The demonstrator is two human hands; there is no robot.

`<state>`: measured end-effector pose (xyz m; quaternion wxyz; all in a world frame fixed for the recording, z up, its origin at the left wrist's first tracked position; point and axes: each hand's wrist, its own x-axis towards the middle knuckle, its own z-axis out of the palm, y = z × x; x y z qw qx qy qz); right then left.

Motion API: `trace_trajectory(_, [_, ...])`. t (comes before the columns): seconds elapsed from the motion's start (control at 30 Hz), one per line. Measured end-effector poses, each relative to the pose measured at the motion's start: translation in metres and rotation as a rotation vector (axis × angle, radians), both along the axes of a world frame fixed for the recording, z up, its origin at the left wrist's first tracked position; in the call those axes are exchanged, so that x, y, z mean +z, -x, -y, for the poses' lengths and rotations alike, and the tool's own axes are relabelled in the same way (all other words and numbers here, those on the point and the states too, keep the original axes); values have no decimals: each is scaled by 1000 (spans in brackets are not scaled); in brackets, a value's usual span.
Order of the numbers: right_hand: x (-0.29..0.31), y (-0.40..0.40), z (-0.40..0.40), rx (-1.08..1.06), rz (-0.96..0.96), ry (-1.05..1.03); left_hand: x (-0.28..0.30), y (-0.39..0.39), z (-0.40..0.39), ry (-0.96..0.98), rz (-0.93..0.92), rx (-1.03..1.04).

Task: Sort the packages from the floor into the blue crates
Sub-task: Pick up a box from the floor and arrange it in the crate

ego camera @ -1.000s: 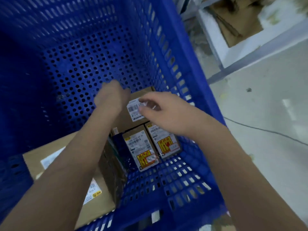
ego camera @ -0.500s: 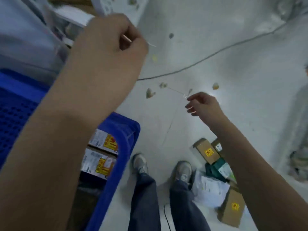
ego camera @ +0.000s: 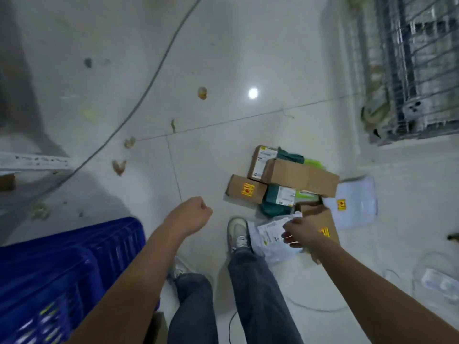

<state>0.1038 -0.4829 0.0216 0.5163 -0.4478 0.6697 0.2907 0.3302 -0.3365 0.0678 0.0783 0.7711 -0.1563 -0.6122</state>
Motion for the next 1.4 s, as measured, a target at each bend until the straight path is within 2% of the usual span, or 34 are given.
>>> trace_trajectory(0.27, [-42,45,63,-193,127,41,-86,60,81,-131,14,-157])
trace_trajectory(0.37, [-70,59,77,-278,136,95,-117,79,109,-94,33,-237])
trace_trajectory(0.47, [-105,65,72,-304,133,112,-152,91,127,-59,67,-234])
trace_trajectory(0.6, [-166,56,48,-322,131,29,-216,88,125,-169,113,-230])
trace_trajectory(0.73, [-227,36,28,-282,159,46,-273,80,116,-223,143,-82])
trace_trajectory(0.9, [-279,17,16,-233,158,101,-324,75,102,-141,90,102])
trace_trajectory(1.07, [-303,14,19,-228,142,167,-342,72,101,-81,-63,321])
trace_trajectory(1.2, [-298,8,14,-121,185,128,-339,75,99,-88,-58,417])
trace_trajectory(1.3, [-284,7,10,-239,201,99,-326,74,94,-138,-91,575])
trace_trajectory(1.4, [-263,5,9,-581,194,-15,-310,68,84,-221,-173,760])
